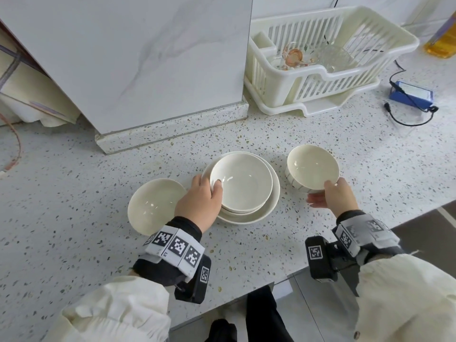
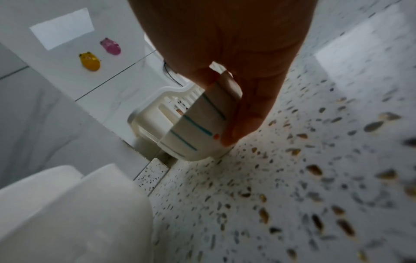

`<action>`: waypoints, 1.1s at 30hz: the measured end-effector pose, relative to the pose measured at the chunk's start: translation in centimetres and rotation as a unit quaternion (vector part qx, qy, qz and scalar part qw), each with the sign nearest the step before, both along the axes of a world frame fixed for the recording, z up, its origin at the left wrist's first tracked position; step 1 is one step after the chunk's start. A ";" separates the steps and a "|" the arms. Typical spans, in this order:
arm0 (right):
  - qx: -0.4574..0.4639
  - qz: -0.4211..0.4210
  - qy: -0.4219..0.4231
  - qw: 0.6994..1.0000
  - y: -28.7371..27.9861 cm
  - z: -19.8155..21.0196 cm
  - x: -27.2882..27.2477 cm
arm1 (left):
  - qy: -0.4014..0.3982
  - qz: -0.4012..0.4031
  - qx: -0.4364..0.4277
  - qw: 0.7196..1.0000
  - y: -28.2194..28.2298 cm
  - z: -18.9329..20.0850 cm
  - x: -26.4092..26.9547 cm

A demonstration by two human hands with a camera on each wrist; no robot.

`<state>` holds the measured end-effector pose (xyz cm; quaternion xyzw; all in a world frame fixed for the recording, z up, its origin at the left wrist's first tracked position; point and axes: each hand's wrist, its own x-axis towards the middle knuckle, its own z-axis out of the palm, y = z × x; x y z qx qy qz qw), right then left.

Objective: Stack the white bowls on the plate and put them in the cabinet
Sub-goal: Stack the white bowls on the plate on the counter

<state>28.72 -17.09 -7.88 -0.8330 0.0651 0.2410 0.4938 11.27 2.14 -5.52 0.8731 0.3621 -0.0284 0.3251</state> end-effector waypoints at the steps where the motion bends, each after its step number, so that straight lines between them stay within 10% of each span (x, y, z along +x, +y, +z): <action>1: 0.012 -0.006 0.010 1.000 0.1 0.1 0.0 | 0.001 0.002 -0.001 1.000 0.0 0.0 0.0; 14: 0.136 0.037 -0.073 0.987 -0.1 6.2 -4.9 | -0.004 0.017 -0.031 0.999 -0.2 -0.1 -0.1; 33: -0.006 0.186 -0.204 0.961 5.8 5.2 -9.1 | -0.227 0.053 -0.116 0.966 -1.1 1.3 -1.8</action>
